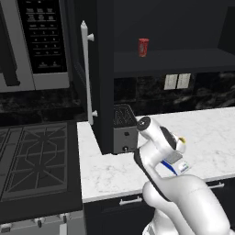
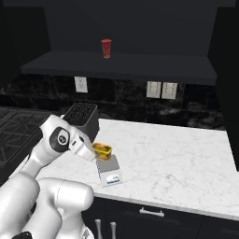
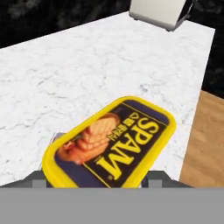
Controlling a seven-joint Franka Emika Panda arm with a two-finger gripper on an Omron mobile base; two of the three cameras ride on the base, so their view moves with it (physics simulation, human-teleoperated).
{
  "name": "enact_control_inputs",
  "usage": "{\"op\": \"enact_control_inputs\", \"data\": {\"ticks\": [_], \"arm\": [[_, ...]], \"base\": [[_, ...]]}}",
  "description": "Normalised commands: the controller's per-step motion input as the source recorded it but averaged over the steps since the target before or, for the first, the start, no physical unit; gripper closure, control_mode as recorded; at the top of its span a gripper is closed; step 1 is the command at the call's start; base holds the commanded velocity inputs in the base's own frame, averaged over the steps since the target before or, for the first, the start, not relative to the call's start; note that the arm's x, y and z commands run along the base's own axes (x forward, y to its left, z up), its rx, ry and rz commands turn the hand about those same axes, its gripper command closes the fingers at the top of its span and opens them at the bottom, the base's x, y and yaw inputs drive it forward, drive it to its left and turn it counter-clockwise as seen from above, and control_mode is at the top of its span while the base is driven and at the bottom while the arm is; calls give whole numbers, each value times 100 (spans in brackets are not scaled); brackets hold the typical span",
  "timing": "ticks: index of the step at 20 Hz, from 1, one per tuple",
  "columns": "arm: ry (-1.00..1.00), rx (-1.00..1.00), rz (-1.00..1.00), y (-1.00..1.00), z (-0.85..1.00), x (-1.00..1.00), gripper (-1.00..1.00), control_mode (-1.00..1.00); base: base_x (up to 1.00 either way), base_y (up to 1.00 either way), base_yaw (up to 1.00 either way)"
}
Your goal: Pick the canned food and place it on the digital scale for weighing, and close the cabinet.
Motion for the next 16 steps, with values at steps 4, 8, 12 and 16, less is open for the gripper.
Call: {"op": "enact_control_inputs", "data": {"ticks": [4,8,12,16], "arm": [[0,7,24,-39,1,-7,100,-100],[-6,4,40,-31,14,-68,100,-100],[0,4,62,-47,17,-75,100,-100],[0,20,68,-49,10,-50,100,-100]], "base": [[0,0,0],[0,0,0],[0,0,0],[0,0,0]]}}
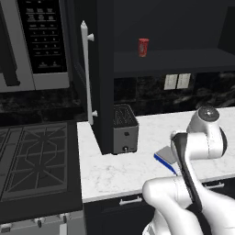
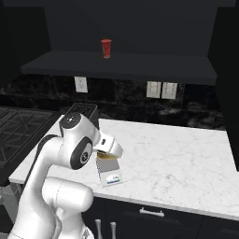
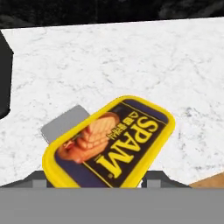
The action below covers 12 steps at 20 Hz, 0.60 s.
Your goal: Pick the canned food and place it on the digital scale for weighing, and close the cabinet.
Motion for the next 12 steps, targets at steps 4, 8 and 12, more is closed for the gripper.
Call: {"op": "enact_control_inputs", "data": {"ticks": [4,8,12], "arm": [[-2,36,62,-59,-3,-4,100,-100],[-26,41,56,-40,-15,4,100,-100],[-26,37,53,3,-1,20,100,-100]], "base": [[0,0,0],[0,0,0],[0,0,0]]}}
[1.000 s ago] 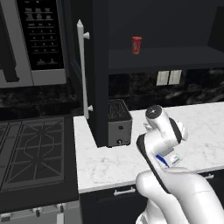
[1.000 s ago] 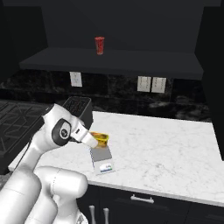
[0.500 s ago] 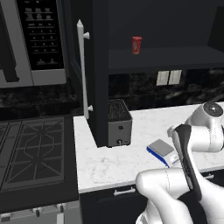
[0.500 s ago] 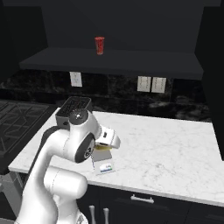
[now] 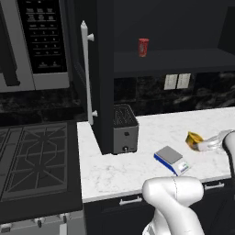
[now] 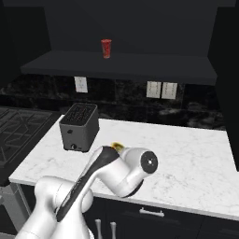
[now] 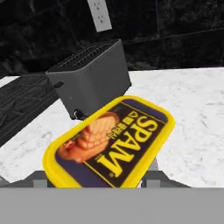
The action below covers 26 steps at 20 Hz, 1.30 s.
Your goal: Pick the canned food and place it on the digital scale for weighing, and close the cabinet.
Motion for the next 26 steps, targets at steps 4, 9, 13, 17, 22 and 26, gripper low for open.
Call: {"op": "enact_control_inputs", "data": {"ticks": [4,9,13,17,22,26], "arm": [[-10,14,47,14,-1,21,100,-100],[7,-21,20,49,14,0,100,-100],[-1,-30,13,59,1,2,100,-100],[-6,-7,14,23,-34,4,100,-100],[-3,0,14,-7,-52,10,100,-100],[-14,0,12,-3,-38,13,100,-100]], "base": [[0,0,0],[0,0,0],[0,0,0],[0,0,0],[0,0,0],[0,0,0]]}}
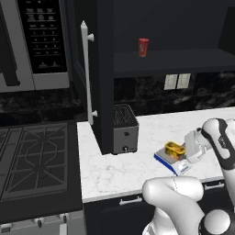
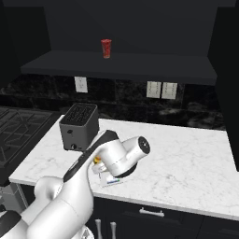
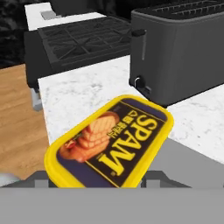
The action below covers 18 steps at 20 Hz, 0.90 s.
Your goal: Pick the canned food and place it on the digital scale for weighing, and close the cabinet.
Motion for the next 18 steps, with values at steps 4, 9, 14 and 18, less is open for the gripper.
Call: {"op": "enact_control_inputs", "data": {"ticks": [4,9,14,18], "arm": [[-16,0,9,0,-30,29,100,-100],[-11,0,6,-3,-16,27,100,-100],[0,0,8,-10,-28,37,100,-100],[0,0,7,-22,-15,45,100,-100]], "base": [[0,0,0],[0,0,0],[0,0,0],[0,0,0]]}}
